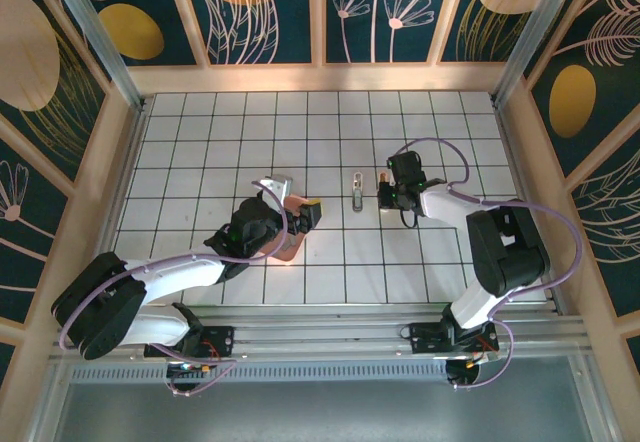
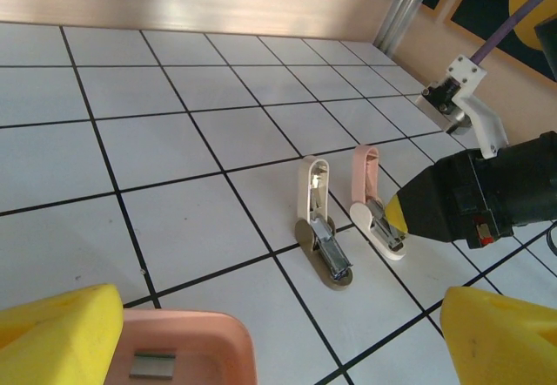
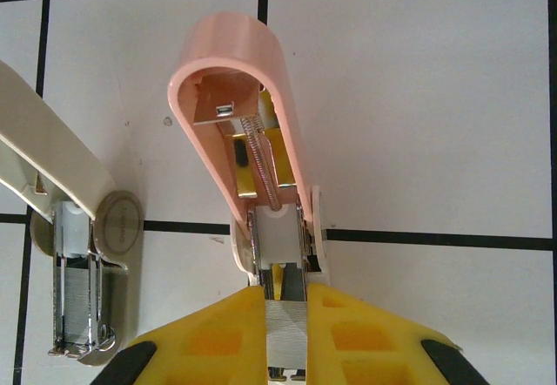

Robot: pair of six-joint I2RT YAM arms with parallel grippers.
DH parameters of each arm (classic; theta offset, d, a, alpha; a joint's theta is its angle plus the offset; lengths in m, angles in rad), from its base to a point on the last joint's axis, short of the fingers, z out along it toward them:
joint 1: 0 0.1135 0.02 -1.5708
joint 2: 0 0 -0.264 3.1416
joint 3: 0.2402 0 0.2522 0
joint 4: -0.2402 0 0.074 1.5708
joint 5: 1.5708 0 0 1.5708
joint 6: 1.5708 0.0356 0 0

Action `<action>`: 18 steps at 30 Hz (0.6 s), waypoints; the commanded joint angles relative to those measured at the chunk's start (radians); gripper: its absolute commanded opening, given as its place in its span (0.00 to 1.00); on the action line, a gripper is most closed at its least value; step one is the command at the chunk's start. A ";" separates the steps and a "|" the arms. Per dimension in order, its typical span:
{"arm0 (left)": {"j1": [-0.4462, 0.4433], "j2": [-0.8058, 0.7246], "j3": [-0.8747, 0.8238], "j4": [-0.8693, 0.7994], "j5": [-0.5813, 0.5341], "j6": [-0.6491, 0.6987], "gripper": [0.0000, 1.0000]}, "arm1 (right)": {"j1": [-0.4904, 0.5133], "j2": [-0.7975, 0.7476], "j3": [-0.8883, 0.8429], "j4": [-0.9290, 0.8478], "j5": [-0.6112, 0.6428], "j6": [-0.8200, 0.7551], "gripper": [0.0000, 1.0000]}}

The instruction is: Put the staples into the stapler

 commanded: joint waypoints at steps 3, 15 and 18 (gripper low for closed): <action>0.004 0.001 0.022 0.003 0.016 0.010 0.94 | 0.007 0.022 0.023 -0.029 0.013 -0.009 0.16; 0.005 0.002 0.020 0.003 0.016 0.011 0.94 | 0.011 0.040 0.029 -0.056 0.013 -0.023 0.16; 0.003 0.002 0.020 0.003 0.016 0.012 0.94 | 0.011 0.042 0.030 -0.059 0.014 -0.023 0.16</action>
